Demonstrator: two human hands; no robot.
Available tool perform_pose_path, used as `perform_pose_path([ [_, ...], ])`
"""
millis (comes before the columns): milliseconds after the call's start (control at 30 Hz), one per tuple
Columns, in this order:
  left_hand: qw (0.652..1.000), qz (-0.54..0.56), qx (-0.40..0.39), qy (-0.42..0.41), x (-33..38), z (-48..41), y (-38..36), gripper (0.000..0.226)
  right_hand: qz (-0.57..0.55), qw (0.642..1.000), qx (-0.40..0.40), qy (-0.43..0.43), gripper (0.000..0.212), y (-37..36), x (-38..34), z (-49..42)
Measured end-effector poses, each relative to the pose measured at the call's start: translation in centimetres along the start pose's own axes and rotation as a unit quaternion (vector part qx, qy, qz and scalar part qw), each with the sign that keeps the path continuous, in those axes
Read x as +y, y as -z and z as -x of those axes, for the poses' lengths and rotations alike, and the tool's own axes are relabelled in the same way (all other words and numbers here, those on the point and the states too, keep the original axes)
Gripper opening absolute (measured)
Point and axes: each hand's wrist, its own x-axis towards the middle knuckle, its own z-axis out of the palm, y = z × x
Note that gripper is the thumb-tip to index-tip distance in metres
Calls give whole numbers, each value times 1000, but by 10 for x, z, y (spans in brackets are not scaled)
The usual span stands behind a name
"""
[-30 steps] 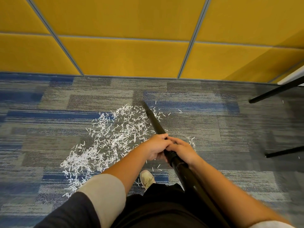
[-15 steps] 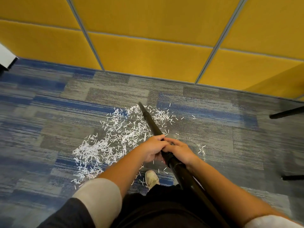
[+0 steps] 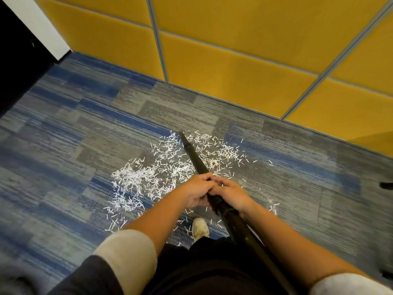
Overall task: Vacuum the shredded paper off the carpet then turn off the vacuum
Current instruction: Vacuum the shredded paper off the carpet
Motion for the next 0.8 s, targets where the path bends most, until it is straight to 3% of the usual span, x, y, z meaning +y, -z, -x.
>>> perform_pose_path([
  [133, 1000, 8, 19, -6, -4, 5, 8, 50, 9, 1000, -12, -1, 41, -8, -2, -2],
  [300, 999, 24, 31, -2, -6, 4, 14, 58, 37, 999, -14, -7, 40, -12, -4, -6],
  [500, 1000, 1, 24, -8, 2, 2, 3, 50, -7, 1000, -23, -6, 37, 0, -7, -2],
  [667, 1000, -19, 10, -5, 11, -3, -16, 32, -18, 1000, 19, 5, 43, 16, -4, 0],
  [800, 999, -40, 2, -5, 12, -12, -27, 60, -45, 998, 35, 4, 41, 26, -5, 6],
])
